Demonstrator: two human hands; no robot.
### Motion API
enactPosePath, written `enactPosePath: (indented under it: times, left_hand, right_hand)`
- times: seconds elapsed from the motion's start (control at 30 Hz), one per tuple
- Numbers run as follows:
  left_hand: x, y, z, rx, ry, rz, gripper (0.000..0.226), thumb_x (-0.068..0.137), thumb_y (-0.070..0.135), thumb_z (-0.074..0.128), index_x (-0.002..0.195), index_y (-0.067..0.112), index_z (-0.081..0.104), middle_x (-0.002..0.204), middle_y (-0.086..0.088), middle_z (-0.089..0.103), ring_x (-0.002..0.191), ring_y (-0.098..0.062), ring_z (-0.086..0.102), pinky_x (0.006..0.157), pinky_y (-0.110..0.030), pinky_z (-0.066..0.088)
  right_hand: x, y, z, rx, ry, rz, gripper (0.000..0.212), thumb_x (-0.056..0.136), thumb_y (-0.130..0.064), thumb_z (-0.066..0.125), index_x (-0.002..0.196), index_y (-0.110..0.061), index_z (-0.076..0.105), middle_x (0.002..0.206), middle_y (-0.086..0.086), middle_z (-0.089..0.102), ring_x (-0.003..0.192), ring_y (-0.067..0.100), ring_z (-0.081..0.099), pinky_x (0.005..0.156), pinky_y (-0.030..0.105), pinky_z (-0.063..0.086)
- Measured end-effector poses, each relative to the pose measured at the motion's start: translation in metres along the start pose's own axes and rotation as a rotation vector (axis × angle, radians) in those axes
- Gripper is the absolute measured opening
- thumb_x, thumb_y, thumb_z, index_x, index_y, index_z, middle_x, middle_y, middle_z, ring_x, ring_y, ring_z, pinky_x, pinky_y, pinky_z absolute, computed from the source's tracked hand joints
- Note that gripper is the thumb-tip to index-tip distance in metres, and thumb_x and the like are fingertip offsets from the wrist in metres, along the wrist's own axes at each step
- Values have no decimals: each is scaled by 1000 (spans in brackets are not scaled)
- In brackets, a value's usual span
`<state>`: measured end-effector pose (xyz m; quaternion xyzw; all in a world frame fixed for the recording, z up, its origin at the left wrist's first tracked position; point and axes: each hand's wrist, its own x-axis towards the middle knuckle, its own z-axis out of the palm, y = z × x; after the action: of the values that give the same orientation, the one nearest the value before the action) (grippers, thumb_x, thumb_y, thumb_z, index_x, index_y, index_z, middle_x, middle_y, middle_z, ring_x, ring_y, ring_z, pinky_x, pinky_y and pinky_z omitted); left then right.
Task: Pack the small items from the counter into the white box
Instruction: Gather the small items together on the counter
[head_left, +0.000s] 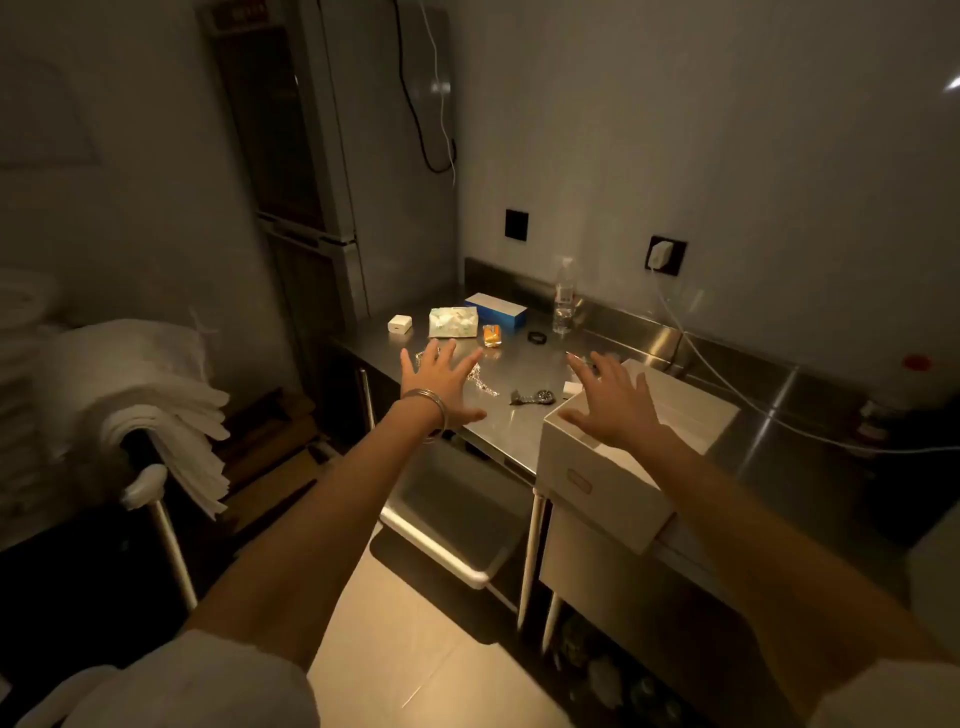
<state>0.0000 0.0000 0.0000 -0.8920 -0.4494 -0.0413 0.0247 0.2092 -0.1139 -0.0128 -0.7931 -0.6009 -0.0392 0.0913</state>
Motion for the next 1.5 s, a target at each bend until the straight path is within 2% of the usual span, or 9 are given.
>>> enactPosePath:
  times: [0.17, 0.6, 0.8, 0.93, 1.1, 1.3, 1.5]
  left_hand:
    - [4, -8, 9, 20, 9, 30, 85, 78, 63, 53, 144, 37, 5, 156, -6, 2, 141, -30, -2, 108, -61, 0]
    - [57, -44, 36, 65, -81, -80, 83, 79, 65, 49, 144, 38, 4, 156, -5, 1, 141, -30, -4, 109, -59, 0]
    - [106, -50, 40, 82, -113, -91, 83, 80, 64, 49, 144, 38, 3, 156, -6, 1, 141, -30, -4, 110, -59, -1]
    - [138, -49, 55, 102, -151, -83, 82, 81, 62, 49, 144, 37, 3, 156, -5, 0, 141, -29, -5, 110, -58, -1]
    - [168, -53, 79, 95, -186, -101, 82, 82, 62, 48, 145, 37, 2, 156, -6, 0, 141, -30, -5, 110, -58, -1]
    - [197, -56, 116, 96, -282, -72, 82, 82, 63, 46, 144, 37, -1, 156, -6, -1, 141, -30, -6, 110, -58, -1]
    - [233, -85, 148, 87, -327, -54, 81, 83, 62, 45, 145, 36, -1, 156, -5, 0, 141, -30, -4, 110, -58, 0]
  right_hand:
    - [0, 1, 3, -36, -18, 63, 77, 87, -53, 50, 148, -28, 9, 157, 6, 12, 145, 28, 12, 114, 57, 14]
    - [84, -5, 42, -39, -59, -14, 71, 88, -51, 49, 146, -25, 16, 154, 9, 23, 142, 29, 21, 111, 57, 24]
    - [137, 14, 52, -28, -97, -26, 69, 91, -44, 49, 147, -24, 15, 155, 8, 19, 143, 27, 17, 114, 57, 18]
    - [165, 34, 65, -3, -156, -29, 67, 92, -41, 49, 147, -23, 17, 154, 8, 20, 143, 27, 18, 114, 57, 17]
    - [193, 50, 89, 4, -236, -74, 62, 93, -35, 48, 146, -18, 20, 151, 9, 27, 139, 28, 27, 112, 49, 25]
    - [223, 48, 121, 132, -418, -76, 60, 93, -26, 50, 146, -18, 21, 151, 10, 22, 131, 30, 39, 105, 44, 38]
    - [250, 37, 157, 180, -558, -14, 72, 91, -27, 55, 148, -22, 12, 157, 14, 5, 140, 36, 24, 111, 43, 29]
